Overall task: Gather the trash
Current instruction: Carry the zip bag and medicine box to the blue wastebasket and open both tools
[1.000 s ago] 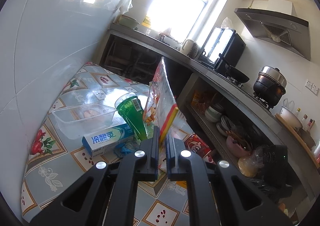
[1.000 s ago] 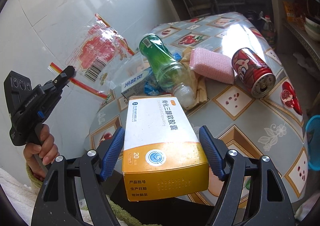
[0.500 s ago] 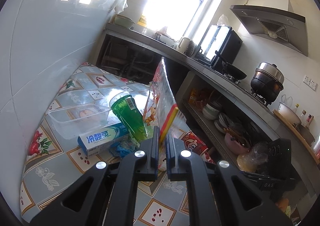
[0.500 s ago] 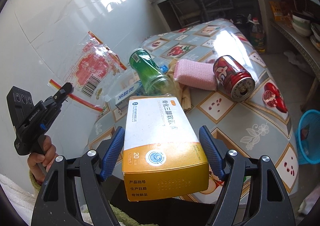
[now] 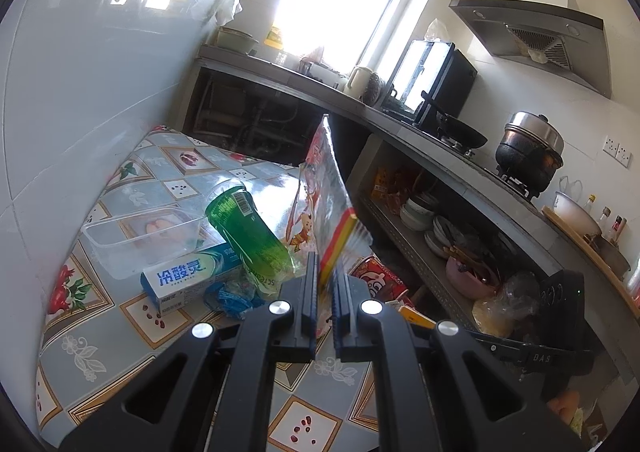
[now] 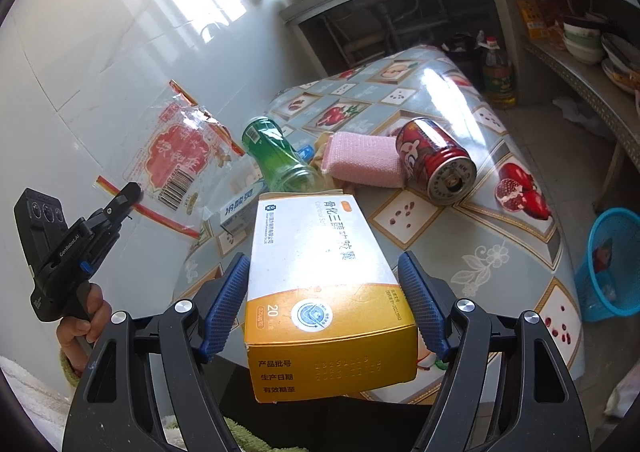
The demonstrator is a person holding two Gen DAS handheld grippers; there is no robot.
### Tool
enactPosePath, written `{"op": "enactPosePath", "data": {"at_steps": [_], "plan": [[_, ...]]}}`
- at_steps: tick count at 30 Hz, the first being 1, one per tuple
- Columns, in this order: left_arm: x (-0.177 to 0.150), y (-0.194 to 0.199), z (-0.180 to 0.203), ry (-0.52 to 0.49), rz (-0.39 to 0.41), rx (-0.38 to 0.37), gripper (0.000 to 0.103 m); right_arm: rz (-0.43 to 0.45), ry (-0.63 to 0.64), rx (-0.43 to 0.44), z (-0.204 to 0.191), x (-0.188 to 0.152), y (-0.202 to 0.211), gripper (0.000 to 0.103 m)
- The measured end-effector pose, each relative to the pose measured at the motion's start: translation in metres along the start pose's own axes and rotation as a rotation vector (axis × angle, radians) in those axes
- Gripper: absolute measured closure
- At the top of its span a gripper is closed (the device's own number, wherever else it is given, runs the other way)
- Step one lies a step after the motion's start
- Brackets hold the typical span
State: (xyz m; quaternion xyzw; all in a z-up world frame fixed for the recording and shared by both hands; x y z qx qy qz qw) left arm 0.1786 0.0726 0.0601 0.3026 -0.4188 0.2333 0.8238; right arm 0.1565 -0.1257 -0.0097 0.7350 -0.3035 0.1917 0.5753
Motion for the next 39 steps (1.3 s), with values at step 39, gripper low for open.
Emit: {"op": "enactPosePath", "data": {"at_steps": [39], "plan": [[-0.076,-0.296,0.246,-0.097,-0.581,-0.415,0.098,0.145,-0.628,-0.348,0.287,-0.086,0.100,0.032]]}}
Point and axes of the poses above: each gripper's, at about its wrist camera, not at the fingertips, and y roughly against the way its jaws point, z to its right, x to its top, the point moved 7 cm from there along -y, roughly the way its jaws point, and after that the axes turned 12 degrees about -x, right-handed, at the moved point
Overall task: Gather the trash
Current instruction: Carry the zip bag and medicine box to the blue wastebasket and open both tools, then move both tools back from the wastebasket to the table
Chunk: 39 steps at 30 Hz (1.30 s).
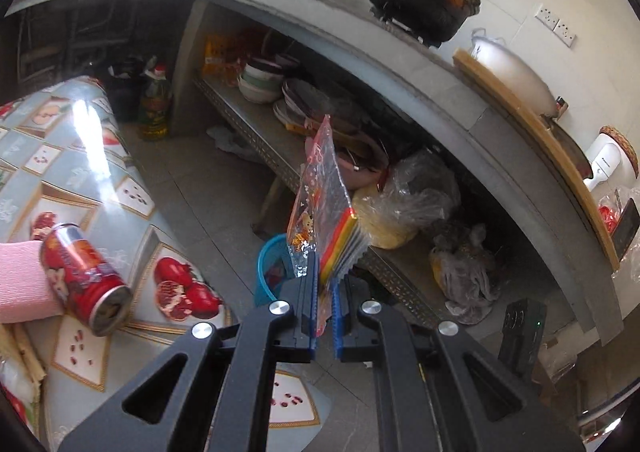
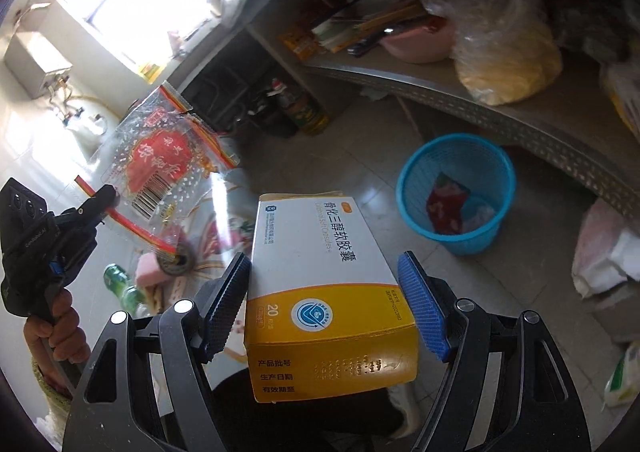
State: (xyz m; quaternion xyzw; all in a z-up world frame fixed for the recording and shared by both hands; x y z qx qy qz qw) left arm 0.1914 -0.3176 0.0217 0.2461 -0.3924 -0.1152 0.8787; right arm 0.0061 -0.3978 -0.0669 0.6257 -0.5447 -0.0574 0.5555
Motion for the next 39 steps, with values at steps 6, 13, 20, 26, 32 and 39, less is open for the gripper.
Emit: {"op": "enactPosePath", "data": {"at_steps": [6,13,20,26,32,39], "plan": [[-0.001,-0.103,-0.005,0.085,-0.190,-0.029,0.098,-0.037,-0.182,-0.104,0.070,0.006,-0.033,0.032],[-0.010,-0.204,-0.015,0.169,-0.356,-0.033,0.098,-0.053,-0.289,-0.166,0.108,0.024,-0.085,0.032],[0.007,-0.268,-0.017,0.117,-0.384,-0.008,0.073,0.037,-0.331,-0.198,0.118,0.073,-0.161,0.020],[0.006,-0.265,-0.016,0.055,-0.356,-0.001,0.050,0.016,-0.302,-0.374,0.134,0.052,-0.202,0.019],[0.006,-0.226,-0.005,-0.040,-0.324,0.025,0.045,0.072,-0.220,-0.419,0.128,0.014,-0.155,0.019],[0.000,-0.159,0.021,-0.107,-0.243,0.007,0.035,0.095,-0.143,-0.435,0.115,-0.012,-0.109,0.019]]}}
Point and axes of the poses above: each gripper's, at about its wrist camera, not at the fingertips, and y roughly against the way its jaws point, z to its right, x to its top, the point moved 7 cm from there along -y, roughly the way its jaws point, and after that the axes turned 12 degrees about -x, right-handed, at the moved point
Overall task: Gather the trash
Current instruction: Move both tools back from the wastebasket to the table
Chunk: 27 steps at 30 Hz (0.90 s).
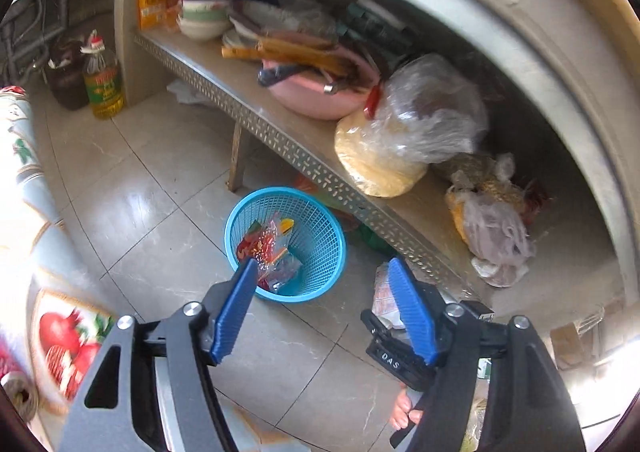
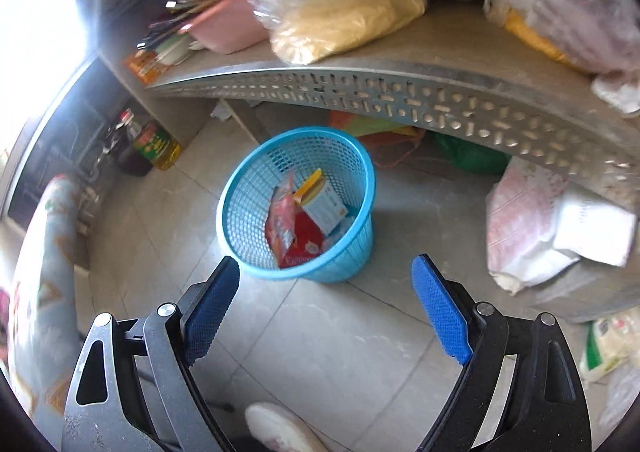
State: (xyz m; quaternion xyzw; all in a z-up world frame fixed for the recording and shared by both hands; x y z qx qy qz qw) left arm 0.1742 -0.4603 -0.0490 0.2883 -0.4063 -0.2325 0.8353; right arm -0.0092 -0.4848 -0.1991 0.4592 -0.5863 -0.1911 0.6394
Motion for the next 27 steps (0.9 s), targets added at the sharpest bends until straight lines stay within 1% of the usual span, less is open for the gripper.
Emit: {"op": "enactPosePath", "data": {"at_steps": [2,5,7,9,13,20,23,27], "plan": [[-0.010,0.022,0.007,-0.015,0.029,-0.006,0.033,0.018,0.028,0.004,-0.006,-0.002,0.011,0.019],[-0.026,0.056,0.017,-0.051,0.081,0.003,0.027,0.057,0.071,0.031,-0.018,-0.005,0.041,0.019],[-0.038,0.078,0.020,-0.071,0.115,0.026,0.023,0.089,0.107,0.060,-0.026,-0.006,0.062,0.019],[-0.051,0.100,0.020,-0.083,0.145,0.056,0.022,0.125,0.140,0.081,-0.036,-0.004,0.083,0.019],[-0.072,0.138,0.016,-0.076,0.202,0.101,0.020,0.185,0.182,0.150,-0.053,0.001,0.120,0.019],[-0.113,0.193,0.000,-0.048,0.283,0.160,0.015,0.201,0.252,0.280,-0.091,0.002,0.172,0.019],[-0.129,0.207,-0.006,-0.043,0.302,0.170,0.013,0.198,0.281,0.326,-0.108,-0.001,0.193,0.019],[-0.150,0.223,-0.021,-0.017,0.311,0.204,0.013,0.193,0.330,0.369,-0.129,-0.009,0.213,0.019]]}}
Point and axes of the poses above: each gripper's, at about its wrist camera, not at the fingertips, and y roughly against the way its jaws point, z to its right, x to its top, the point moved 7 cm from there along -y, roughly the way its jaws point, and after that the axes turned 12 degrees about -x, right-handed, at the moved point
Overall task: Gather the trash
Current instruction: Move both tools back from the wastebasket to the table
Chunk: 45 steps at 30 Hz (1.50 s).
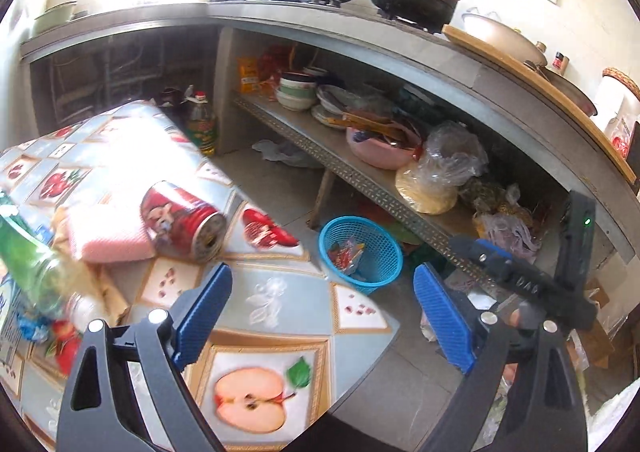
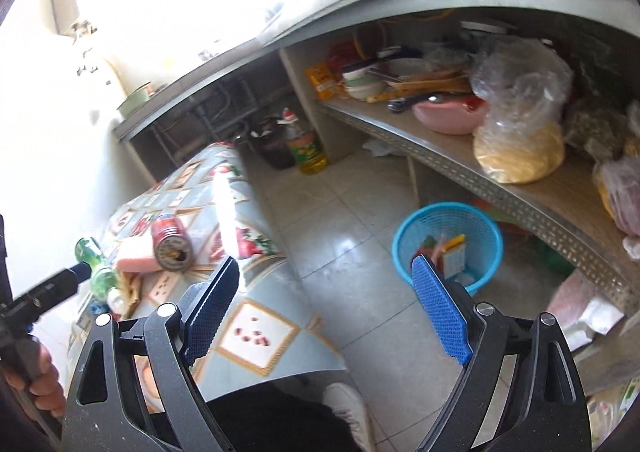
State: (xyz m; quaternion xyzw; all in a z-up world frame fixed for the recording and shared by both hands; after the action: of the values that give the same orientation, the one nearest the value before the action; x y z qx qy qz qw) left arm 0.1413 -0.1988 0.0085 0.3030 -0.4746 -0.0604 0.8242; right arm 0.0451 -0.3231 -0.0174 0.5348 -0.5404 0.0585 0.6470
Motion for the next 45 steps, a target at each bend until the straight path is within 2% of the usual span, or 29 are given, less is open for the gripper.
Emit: {"op": "enactPosePath", "data": {"at_steps": [5,9,13,17,23,27,31,36,40,45], "plan": [[-0.016,0.023,-0.024,0.045,0.029,0.045,0.013,-0.035,0.069,0.050,-0.034,-0.002,0.006,0.019],[-0.025,0.044,-0.044,0.079,0.059,0.085,0.013,-0.112,0.137,0.063,-0.064,-0.012,0.003,0.018],[-0.034,0.058,-0.061,0.119,0.079,0.111,0.013,-0.158,0.182,0.084,-0.088,-0.020,0.006,0.013],[-0.039,0.072,-0.076,0.147,0.103,0.125,0.013,-0.160,0.235,0.099,-0.109,-0.023,0.016,0.008],[-0.046,0.086,-0.089,0.179,0.125,0.137,0.013,-0.189,0.251,0.080,-0.126,-0.030,0.019,0.008],[-0.050,0.093,-0.095,0.186,0.134,0.151,0.013,-0.201,0.273,0.005,-0.132,-0.036,0.015,0.008],[-0.053,0.102,-0.103,0.201,0.151,0.167,0.013,-0.186,0.309,-0.028,-0.141,-0.040,0.016,0.008],[-0.059,0.115,-0.115,0.225,0.171,0.189,0.013,-0.109,0.395,-0.068,-0.161,-0.037,0.022,0.008],[-0.064,0.127,-0.125,0.246,0.188,0.219,0.013,-0.054,0.423,-0.064,-0.178,-0.031,0.023,0.008],[-0.071,0.148,-0.137,0.266,0.217,0.270,0.013,-0.028,0.421,-0.046,-0.193,-0.031,0.018,0.008]]}}
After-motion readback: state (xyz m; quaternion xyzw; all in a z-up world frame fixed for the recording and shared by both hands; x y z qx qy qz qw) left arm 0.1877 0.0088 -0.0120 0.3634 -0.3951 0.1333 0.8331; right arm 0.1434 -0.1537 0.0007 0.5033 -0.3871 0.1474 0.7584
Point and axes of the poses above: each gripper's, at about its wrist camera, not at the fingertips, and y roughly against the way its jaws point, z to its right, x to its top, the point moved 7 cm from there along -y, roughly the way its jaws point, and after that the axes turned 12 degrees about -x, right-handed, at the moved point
